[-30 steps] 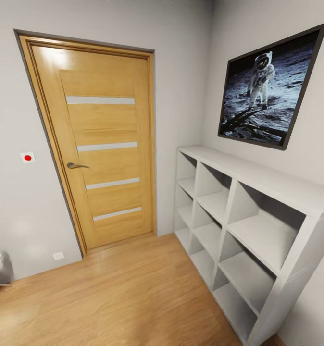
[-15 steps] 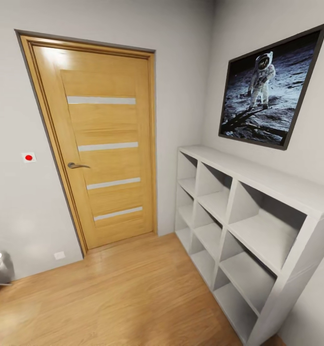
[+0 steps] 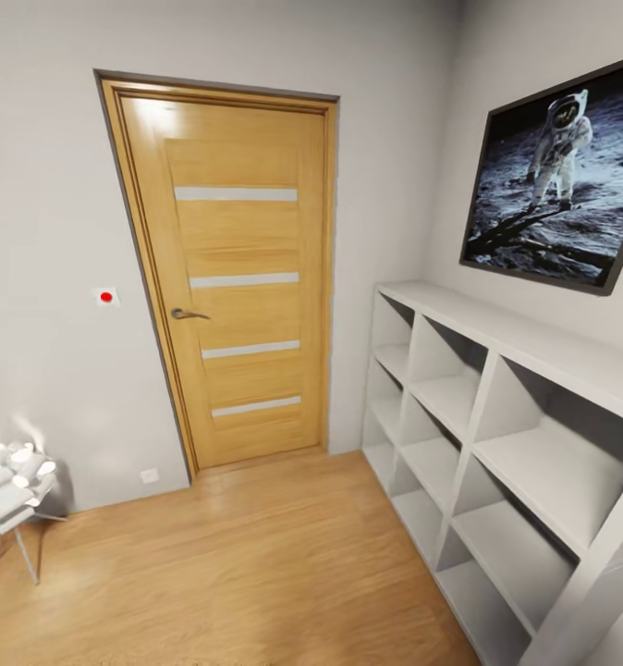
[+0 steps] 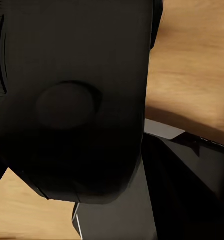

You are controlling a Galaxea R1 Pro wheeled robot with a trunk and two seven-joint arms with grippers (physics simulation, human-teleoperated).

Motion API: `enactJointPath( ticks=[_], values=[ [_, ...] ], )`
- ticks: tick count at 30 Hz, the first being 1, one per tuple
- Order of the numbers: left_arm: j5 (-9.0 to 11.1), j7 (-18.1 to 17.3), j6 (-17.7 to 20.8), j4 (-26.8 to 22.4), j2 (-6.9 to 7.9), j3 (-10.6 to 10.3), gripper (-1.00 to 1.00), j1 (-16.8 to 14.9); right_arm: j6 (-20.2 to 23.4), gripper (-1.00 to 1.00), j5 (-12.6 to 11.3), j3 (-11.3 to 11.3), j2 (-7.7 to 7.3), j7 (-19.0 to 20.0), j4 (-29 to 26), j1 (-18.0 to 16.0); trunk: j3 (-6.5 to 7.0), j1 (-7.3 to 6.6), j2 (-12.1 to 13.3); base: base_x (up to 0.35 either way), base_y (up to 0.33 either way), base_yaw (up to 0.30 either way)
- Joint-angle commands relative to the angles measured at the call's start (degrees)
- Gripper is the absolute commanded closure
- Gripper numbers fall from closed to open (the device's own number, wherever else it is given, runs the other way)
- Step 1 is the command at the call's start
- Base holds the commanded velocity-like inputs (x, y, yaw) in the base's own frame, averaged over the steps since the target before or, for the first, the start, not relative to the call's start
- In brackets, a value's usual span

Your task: Attach the digital camera to the camera tripod in the bedroom.

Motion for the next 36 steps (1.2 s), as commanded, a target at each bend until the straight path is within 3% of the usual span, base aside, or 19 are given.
enactJointPath(
  ticks=[1,36],
  values=[
    [0.32,0.18,-0.12,0.05,-0.02,-0.53,1.0,-0.03,-0.36,-1.0,0.59,-0.19,-0.03,-0.09,0.2,-0.05,-0.02,0.02,-0.04,0.0,0.0,0.267],
    [0.31,0.18,-0.12,-0.03,-0.01,-0.58,1.0,-0.03,-0.4,-1.0,0.59,-0.15,-0.05,-0.07,0.19,-0.05,-0.02,0.02,-0.04,0.0,0.0,0.269]
  ],
)
